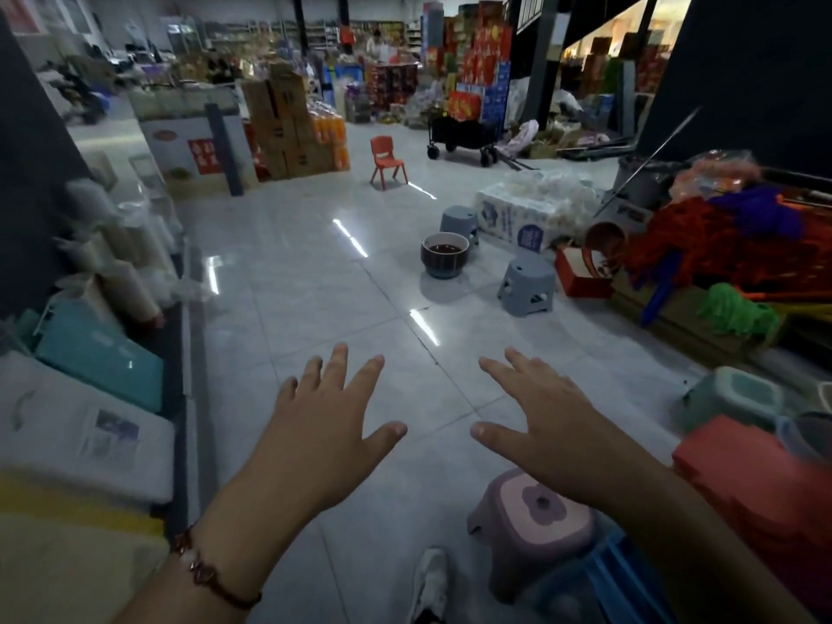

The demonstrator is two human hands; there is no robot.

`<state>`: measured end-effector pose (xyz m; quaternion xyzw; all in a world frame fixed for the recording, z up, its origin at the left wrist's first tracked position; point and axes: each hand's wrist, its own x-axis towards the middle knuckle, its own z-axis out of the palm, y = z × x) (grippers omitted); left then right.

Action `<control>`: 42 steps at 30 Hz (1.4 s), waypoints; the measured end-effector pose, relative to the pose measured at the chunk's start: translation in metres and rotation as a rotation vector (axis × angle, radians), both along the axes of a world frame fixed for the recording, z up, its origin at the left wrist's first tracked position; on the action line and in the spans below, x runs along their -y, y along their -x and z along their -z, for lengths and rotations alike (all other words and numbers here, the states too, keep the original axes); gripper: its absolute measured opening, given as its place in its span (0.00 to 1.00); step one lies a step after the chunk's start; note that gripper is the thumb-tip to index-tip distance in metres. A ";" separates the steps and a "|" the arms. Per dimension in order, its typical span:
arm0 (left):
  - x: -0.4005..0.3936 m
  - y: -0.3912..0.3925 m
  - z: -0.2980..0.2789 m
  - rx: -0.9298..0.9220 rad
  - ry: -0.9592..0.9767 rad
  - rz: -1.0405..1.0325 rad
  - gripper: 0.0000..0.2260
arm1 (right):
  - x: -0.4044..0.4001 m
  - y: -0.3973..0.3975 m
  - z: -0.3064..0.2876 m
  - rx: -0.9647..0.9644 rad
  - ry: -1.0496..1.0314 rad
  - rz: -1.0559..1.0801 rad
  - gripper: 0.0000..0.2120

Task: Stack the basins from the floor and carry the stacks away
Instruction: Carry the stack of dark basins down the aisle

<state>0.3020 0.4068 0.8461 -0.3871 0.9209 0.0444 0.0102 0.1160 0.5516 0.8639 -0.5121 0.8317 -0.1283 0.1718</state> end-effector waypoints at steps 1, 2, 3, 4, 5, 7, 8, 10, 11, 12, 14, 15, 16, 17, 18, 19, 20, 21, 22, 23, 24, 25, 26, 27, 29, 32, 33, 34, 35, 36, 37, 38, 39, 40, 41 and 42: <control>0.016 0.008 0.002 0.009 0.003 0.003 0.36 | 0.016 0.008 0.004 0.004 -0.008 0.000 0.36; 0.032 0.017 0.003 0.019 0.006 0.008 0.36 | 0.031 0.017 0.007 0.009 -0.014 0.001 0.36; 0.048 0.027 0.004 0.026 0.011 0.015 0.36 | 0.046 0.028 0.011 0.019 -0.014 0.005 0.36; 0.066 0.038 0.006 0.029 0.024 0.021 0.36 | 0.062 0.039 0.016 0.026 -0.008 0.011 0.36; 0.085 0.048 0.006 0.029 0.035 0.024 0.36 | 0.079 0.051 0.019 0.027 -0.001 0.015 0.36; 0.124 0.069 0.006 0.027 0.040 0.020 0.35 | 0.113 0.075 0.023 0.026 0.005 0.023 0.36; 0.144 0.079 0.006 0.023 0.041 0.017 0.35 | 0.131 0.086 0.024 0.026 0.010 0.021 0.36; 0.182 0.095 0.008 0.016 0.047 0.005 0.36 | 0.167 0.105 0.027 0.030 0.017 0.004 0.36; 0.200 0.101 0.010 0.013 0.057 -0.009 0.36 | 0.187 0.115 0.028 0.030 0.022 -0.011 0.36; 0.216 0.105 0.012 0.013 0.061 -0.025 0.36 | 0.206 0.122 0.029 0.031 0.022 -0.027 0.36; 0.242 0.107 0.018 0.022 0.028 -0.059 0.36 | 0.239 0.130 0.028 0.035 0.010 -0.058 0.36; 0.253 0.107 0.020 0.018 0.004 -0.079 0.36 | 0.255 0.133 0.028 0.040 0.012 -0.083 0.36; 0.264 0.110 0.022 0.015 -0.017 -0.093 0.36 | 0.269 0.137 0.028 0.044 0.011 -0.109 0.36; 0.276 0.113 0.022 0.014 -0.030 -0.101 0.36 | 0.283 0.141 0.026 0.045 0.006 -0.131 0.36; 0.288 0.119 0.022 0.008 -0.033 -0.107 0.36 | 0.297 0.146 0.023 0.045 0.002 -0.144 0.36; 0.302 0.125 0.021 -0.001 -0.029 -0.112 0.36 | 0.311 0.153 0.020 0.040 0.001 -0.149 0.36; 0.317 0.132 0.020 -0.013 -0.025 -0.113 0.36 | 0.326 0.160 0.017 0.029 0.003 -0.147 0.36; 0.331 0.139 0.019 -0.020 -0.024 -0.111 0.36 | 0.340 0.167 0.014 0.014 0.003 -0.146 0.36; 0.346 0.147 0.018 -0.026 -0.025 -0.106 0.37 | 0.354 0.174 0.012 0.003 0.002 -0.144 0.36; 0.361 0.154 0.018 -0.037 -0.030 -0.101 0.38 | 0.370 0.181 0.010 -0.004 0.003 -0.141 0.36; 0.377 0.161 0.020 -0.051 -0.035 -0.096 0.40 | 0.387 0.188 0.010 -0.008 0.000 -0.138 0.36; 0.393 0.165 0.022 -0.060 -0.038 -0.091 0.43 | 0.403 0.193 0.009 -0.016 -0.009 -0.137 0.36; 0.410 0.171 0.025 -0.061 -0.038 -0.087 0.45 | 0.420 0.199 0.009 -0.026 -0.022 -0.137 0.37; 0.425 0.176 0.028 -0.063 -0.044 -0.086 0.45 | 0.437 0.205 0.010 -0.036 -0.038 -0.139 0.37; 0.459 0.188 0.034 -0.063 -0.077 -0.092 0.42 | 0.475 0.216 0.013 -0.043 -0.059 -0.134 0.37; 0.521 0.211 0.040 -0.046 -0.094 -0.081 0.37 | 0.534 0.235 0.020 -0.037 -0.048 -0.090 0.37; 0.543 0.218 0.039 -0.036 -0.092 -0.066 0.37 | 0.552 0.240 0.022 -0.030 -0.058 -0.067 0.37; 0.564 0.225 0.040 -0.025 -0.091 -0.052 0.37 | 0.569 0.246 0.024 -0.016 -0.071 -0.046 0.37; 0.585 0.232 0.040 -0.023 -0.088 -0.038 0.39 | 0.586 0.252 0.027 0.008 -0.082 -0.030 0.37; 0.605 0.240 0.041 -0.021 -0.084 -0.021 0.40 | 0.603 0.258 0.030 0.035 -0.092 -0.013 0.37; 0.627 0.251 0.043 -0.014 -0.080 0.005 0.42 | 0.619 0.265 0.033 0.055 -0.092 0.014 0.37; 0.648 0.261 0.047 -0.009 -0.083 0.032 0.43 | 0.635 0.271 0.038 0.065 -0.085 0.048 0.37; 0.667 0.271 0.052 -0.007 -0.090 0.056 0.43 | 0.648 0.277 0.042 0.067 -0.078 0.079 0.37; 0.683 0.280 0.055 0.006 -0.099 0.074 0.42 | 0.660 0.282 0.046 0.070 -0.079 0.100 0.37; 0.695 0.290 0.058 0.026 -0.116 0.100 0.39 | 0.669 0.285 0.049 0.090 -0.087 0.121 0.37; 0.704 0.302 0.060 0.033 -0.133 0.129 0.37 | 0.675 0.289 0.051 0.131 -0.085 0.142 0.37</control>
